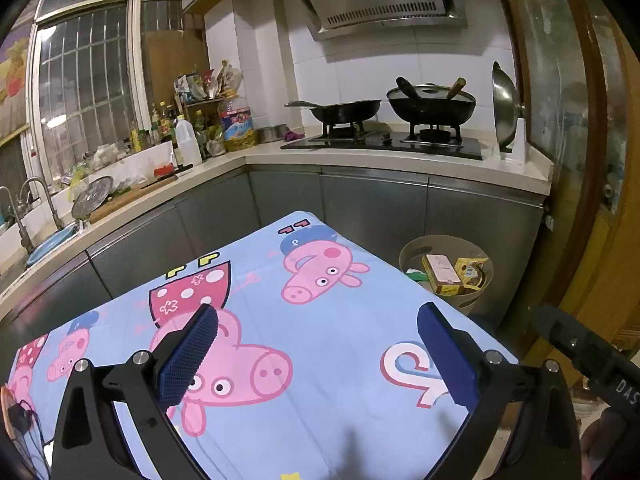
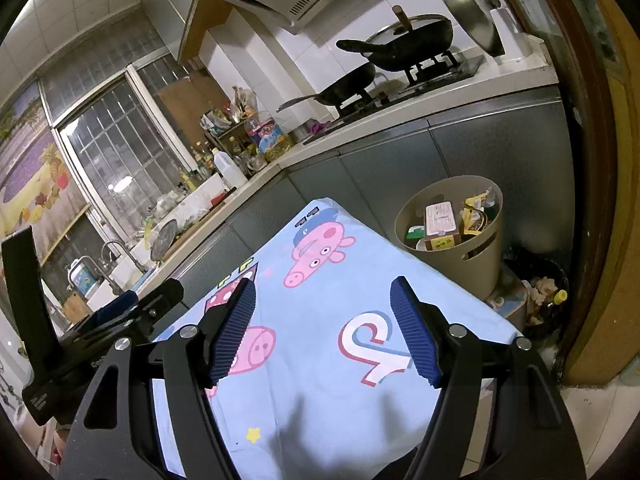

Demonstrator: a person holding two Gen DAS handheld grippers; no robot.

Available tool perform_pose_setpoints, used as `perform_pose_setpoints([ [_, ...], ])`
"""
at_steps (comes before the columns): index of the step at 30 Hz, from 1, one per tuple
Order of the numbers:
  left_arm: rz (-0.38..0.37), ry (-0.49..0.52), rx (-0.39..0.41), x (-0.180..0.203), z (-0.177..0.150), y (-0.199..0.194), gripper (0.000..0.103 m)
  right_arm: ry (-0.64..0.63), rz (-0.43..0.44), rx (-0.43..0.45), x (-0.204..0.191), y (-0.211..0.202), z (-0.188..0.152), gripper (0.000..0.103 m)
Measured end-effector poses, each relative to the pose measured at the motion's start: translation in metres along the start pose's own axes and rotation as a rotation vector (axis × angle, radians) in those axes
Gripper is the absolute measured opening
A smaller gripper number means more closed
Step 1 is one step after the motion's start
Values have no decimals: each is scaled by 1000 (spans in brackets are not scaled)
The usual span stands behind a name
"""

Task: Collect trash

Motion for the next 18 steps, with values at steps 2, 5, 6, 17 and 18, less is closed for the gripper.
perform_pose_setpoints([
  [2, 1, -1, 1, 1, 0, 0, 99, 0, -1, -1, 0, 0, 1, 69],
  [5, 1, -1, 0, 1, 0, 0, 99, 0, -1, -1, 0, 0, 1, 69],
  [6, 2, -1, 0, 1, 0, 0, 99, 0, 0, -1, 0, 0, 2, 69],
  [17, 2, 9, -1, 6, 1, -1, 99, -2, -2, 2, 1, 0, 4, 69],
  [18, 3, 10, -1, 6, 1, -1, 99, -1, -1, 3, 2, 0, 4, 69],
])
Point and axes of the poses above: each gripper's, at about its wrist camera, not at the fingertips, and y roughly the way its jaws point, x to its right, z to its top, the point moved 6 cm from there along y, roughly the way its jaws point, and after that the axes turned 2 degrees about -x, right-handed, at the moved point
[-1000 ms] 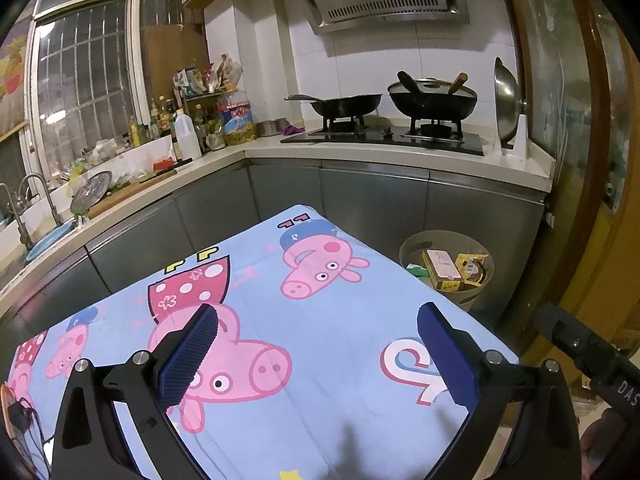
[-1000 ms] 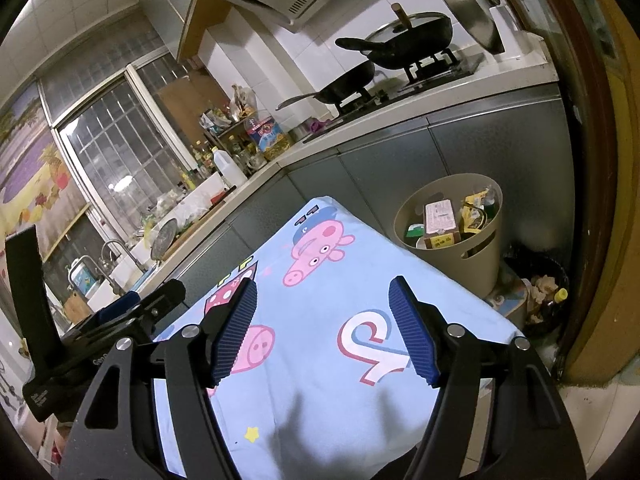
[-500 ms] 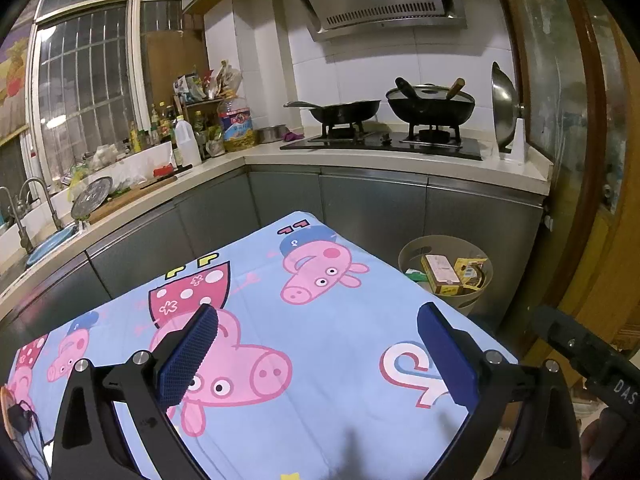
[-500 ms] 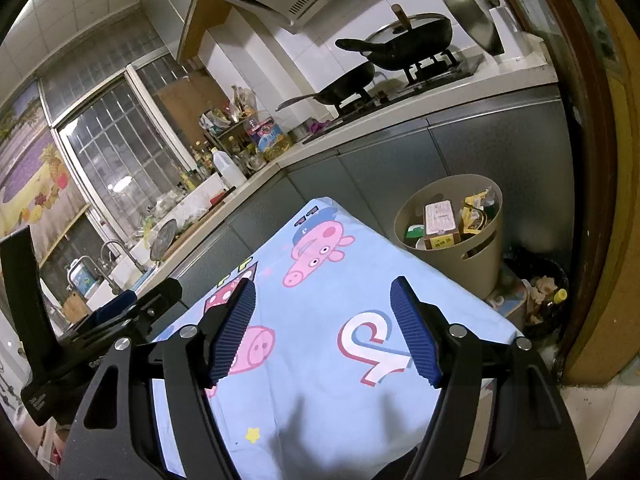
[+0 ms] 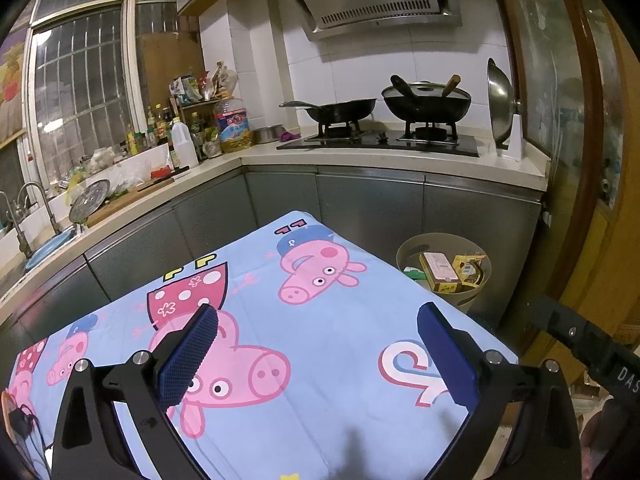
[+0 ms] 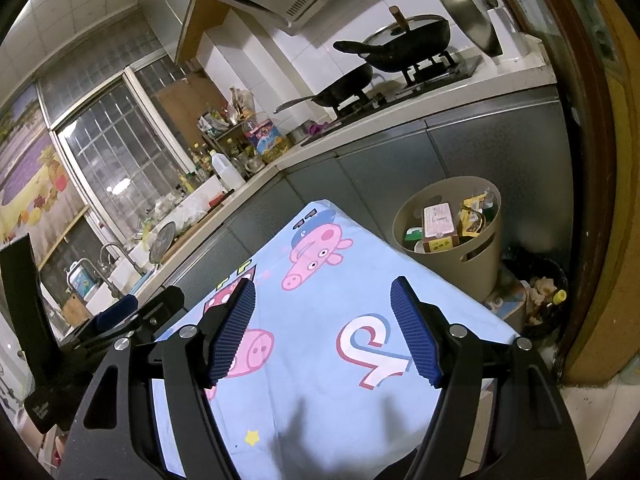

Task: Collect trash

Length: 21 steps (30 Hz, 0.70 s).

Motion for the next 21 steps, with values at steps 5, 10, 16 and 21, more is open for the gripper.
perform_pose_setpoints([
  [5, 2, 0, -2, 1, 0, 0, 99, 5, -3, 4, 0, -3, 0, 69],
  [10, 3, 3, -3, 2, 0, 0, 99, 7, -4, 4, 0, -3, -1, 69],
  [16, 0, 3, -5, 2, -1, 1, 99, 8, -5, 3, 0, -3, -1, 69],
  [21, 0, 8, -10, 2, -2, 2, 99, 8, -6, 1, 1, -3, -1, 69],
])
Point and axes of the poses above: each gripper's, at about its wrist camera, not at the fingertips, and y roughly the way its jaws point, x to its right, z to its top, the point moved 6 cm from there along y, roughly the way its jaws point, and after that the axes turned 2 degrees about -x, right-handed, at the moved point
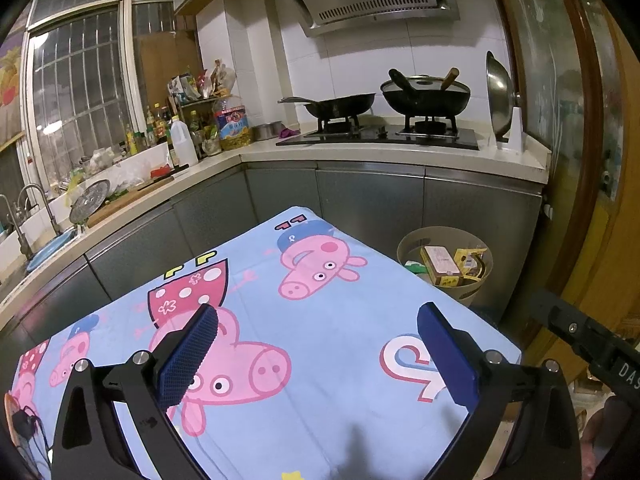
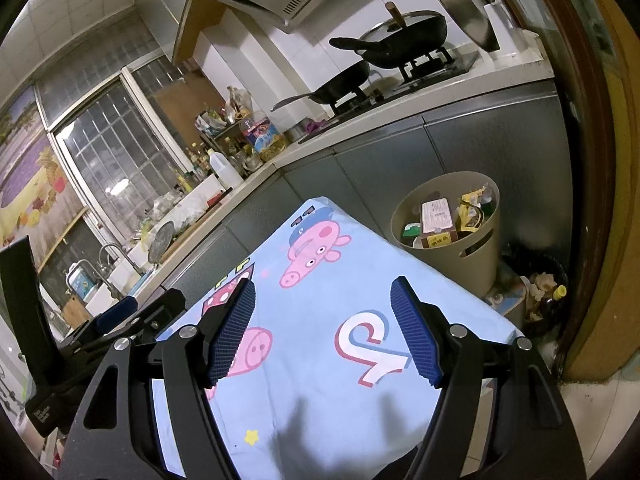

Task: Collect trash

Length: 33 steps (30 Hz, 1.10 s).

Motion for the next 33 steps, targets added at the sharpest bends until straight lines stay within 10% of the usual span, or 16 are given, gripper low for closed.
perform_pose_setpoints([
  [33, -4, 7, -23, -10, -14, 7, 99, 3, -3, -4, 2, 1, 0, 69],
])
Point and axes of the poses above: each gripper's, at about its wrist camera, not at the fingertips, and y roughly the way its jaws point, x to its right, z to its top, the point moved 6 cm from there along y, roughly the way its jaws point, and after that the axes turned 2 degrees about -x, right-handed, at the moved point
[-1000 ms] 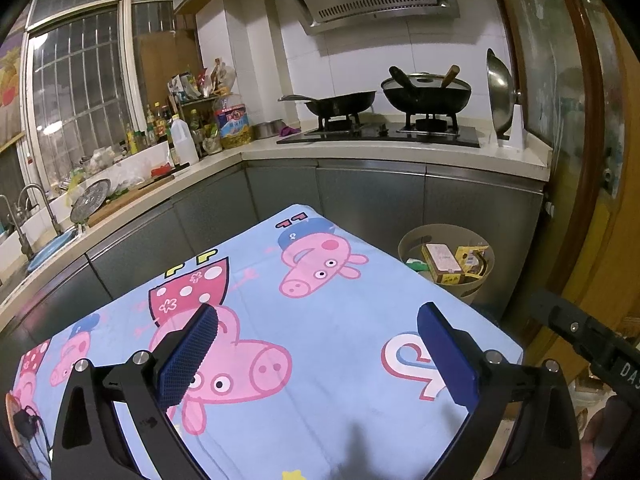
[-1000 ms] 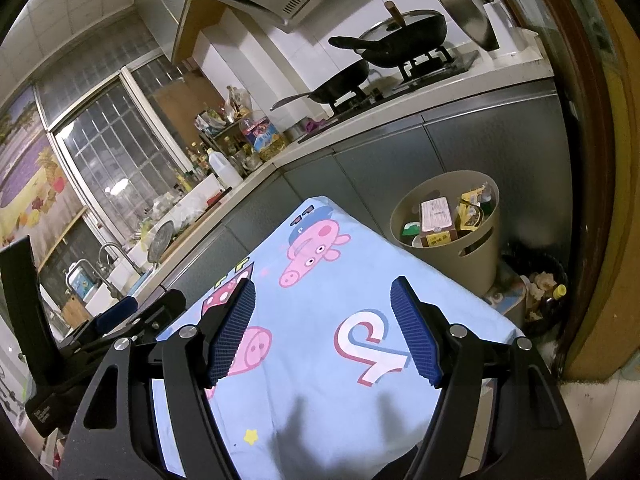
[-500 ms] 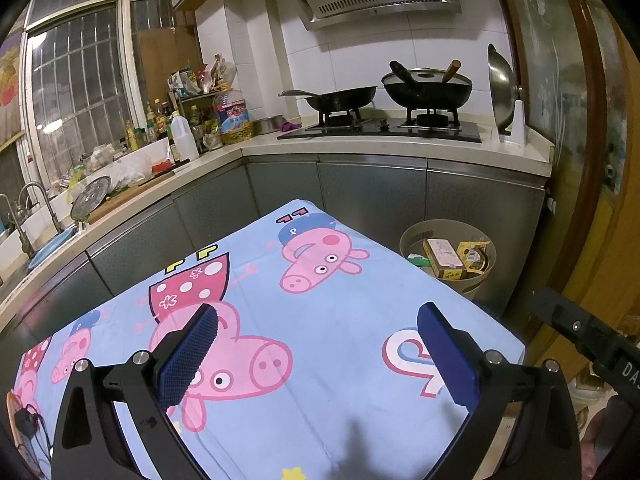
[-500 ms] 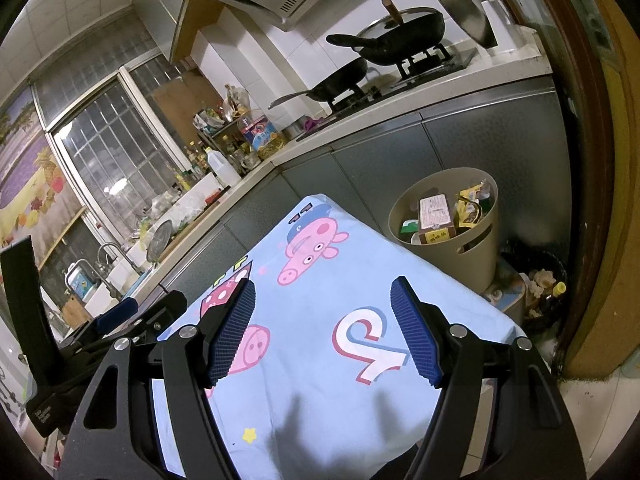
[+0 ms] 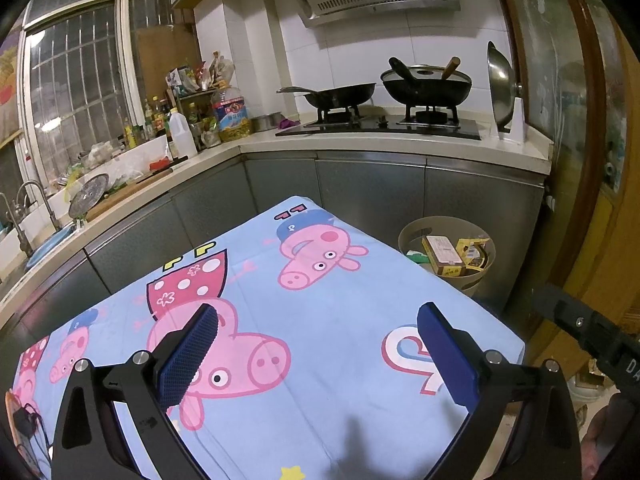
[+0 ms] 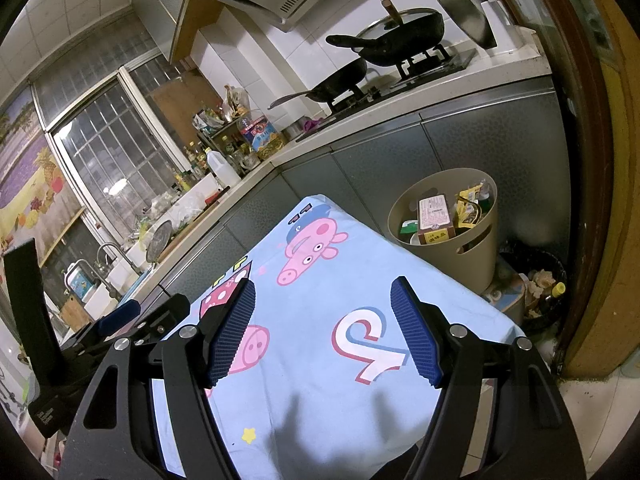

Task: Collect trash

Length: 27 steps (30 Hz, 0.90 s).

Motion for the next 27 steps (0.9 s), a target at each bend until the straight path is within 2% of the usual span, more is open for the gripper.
perform_pose_setpoints([
  [21, -4, 11, -10, -5, -4, 4, 99, 1, 0, 0, 2, 1, 0, 69],
  [27, 16, 19, -19, -10, -7, 5, 99, 1, 0, -1, 1, 1, 1, 70],
])
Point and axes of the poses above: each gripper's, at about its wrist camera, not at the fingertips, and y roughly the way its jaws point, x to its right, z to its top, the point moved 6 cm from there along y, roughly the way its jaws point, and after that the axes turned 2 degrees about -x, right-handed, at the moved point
